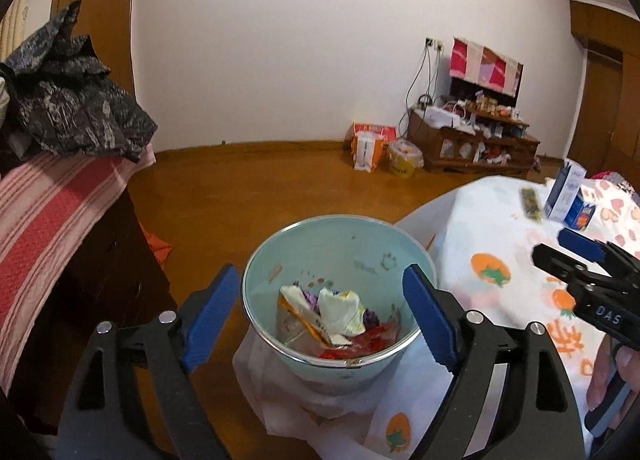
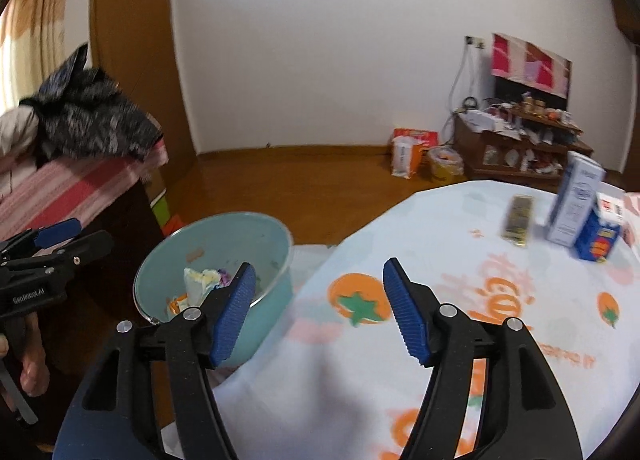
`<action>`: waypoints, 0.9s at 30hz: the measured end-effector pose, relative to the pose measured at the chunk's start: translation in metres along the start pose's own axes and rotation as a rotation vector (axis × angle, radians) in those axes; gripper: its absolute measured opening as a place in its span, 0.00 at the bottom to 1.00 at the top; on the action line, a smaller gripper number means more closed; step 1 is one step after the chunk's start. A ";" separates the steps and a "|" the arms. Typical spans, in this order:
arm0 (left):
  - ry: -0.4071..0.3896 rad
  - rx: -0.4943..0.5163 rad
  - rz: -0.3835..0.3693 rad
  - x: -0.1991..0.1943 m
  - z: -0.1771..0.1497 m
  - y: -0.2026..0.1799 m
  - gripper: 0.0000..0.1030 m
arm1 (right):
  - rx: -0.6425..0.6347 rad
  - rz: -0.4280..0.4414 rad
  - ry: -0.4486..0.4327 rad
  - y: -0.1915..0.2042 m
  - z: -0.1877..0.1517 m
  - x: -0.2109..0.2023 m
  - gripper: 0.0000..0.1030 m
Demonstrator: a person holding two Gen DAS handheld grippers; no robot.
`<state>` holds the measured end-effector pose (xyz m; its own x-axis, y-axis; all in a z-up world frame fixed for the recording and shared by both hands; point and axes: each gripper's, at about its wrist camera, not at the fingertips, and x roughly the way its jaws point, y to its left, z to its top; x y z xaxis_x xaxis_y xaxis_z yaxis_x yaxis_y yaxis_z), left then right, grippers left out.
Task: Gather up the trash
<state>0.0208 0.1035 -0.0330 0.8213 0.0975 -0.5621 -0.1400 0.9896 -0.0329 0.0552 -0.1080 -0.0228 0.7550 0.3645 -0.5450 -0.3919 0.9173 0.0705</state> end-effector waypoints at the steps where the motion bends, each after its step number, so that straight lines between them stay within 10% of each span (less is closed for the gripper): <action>1: -0.011 -0.002 -0.002 -0.004 0.002 -0.001 0.81 | 0.011 -0.007 -0.014 -0.005 0.002 -0.008 0.65; 27: -0.084 0.013 0.015 -0.034 0.013 -0.009 0.94 | 0.039 -0.040 -0.079 0.000 -0.001 -0.037 0.68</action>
<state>0.0013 0.0928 -0.0031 0.8629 0.1207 -0.4907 -0.1461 0.9892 -0.0136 0.0267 -0.1219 -0.0037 0.8092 0.3374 -0.4809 -0.3409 0.9364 0.0834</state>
